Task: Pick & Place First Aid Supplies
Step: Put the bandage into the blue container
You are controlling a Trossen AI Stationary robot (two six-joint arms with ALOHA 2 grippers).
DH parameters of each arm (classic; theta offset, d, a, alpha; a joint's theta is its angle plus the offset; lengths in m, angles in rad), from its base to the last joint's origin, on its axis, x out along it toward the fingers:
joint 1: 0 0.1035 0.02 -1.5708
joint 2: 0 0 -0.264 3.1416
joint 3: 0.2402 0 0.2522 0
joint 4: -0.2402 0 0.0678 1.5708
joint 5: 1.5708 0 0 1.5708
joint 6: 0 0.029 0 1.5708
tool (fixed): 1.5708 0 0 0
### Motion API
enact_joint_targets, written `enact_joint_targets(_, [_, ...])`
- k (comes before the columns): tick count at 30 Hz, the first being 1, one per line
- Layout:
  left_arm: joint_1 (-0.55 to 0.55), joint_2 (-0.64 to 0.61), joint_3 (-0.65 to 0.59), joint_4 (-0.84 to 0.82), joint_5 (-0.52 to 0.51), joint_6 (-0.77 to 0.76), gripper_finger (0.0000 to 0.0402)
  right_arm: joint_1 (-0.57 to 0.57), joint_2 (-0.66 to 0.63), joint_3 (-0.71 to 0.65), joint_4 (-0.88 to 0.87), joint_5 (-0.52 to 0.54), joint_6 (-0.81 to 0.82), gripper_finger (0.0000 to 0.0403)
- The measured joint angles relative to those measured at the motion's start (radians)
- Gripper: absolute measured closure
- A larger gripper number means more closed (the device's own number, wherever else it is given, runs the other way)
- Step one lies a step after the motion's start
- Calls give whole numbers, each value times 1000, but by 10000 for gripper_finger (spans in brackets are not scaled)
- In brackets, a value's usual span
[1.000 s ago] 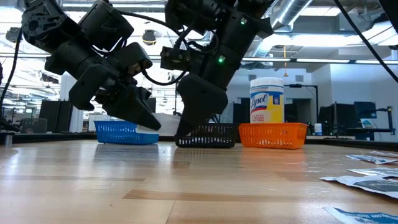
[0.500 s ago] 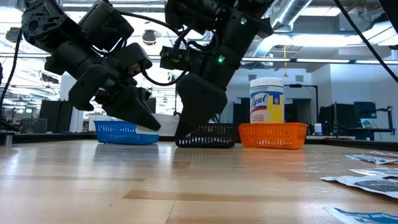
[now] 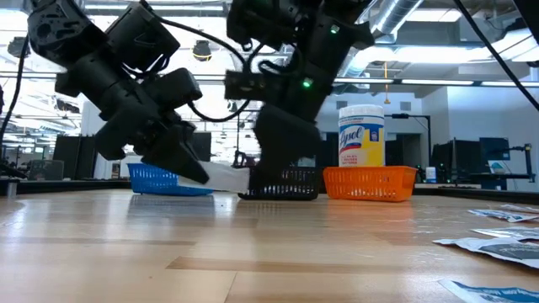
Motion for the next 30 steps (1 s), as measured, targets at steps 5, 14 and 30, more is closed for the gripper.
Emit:
enact_joint_targets(5, [0, -167, -1, -248, -152, -78, 396, 6, 0, 0, -155, 72, 69, 283])
enact_joint_targets(14, [5, -591, 0, -444, -585, -96, 395, -10, 0, 0, -184, 71, 130, 264])
enact_joint_targets(30, [165, -499, 0, -576, -709, -108, 387, -9, 0, 0, -128, 68, 122, 269])
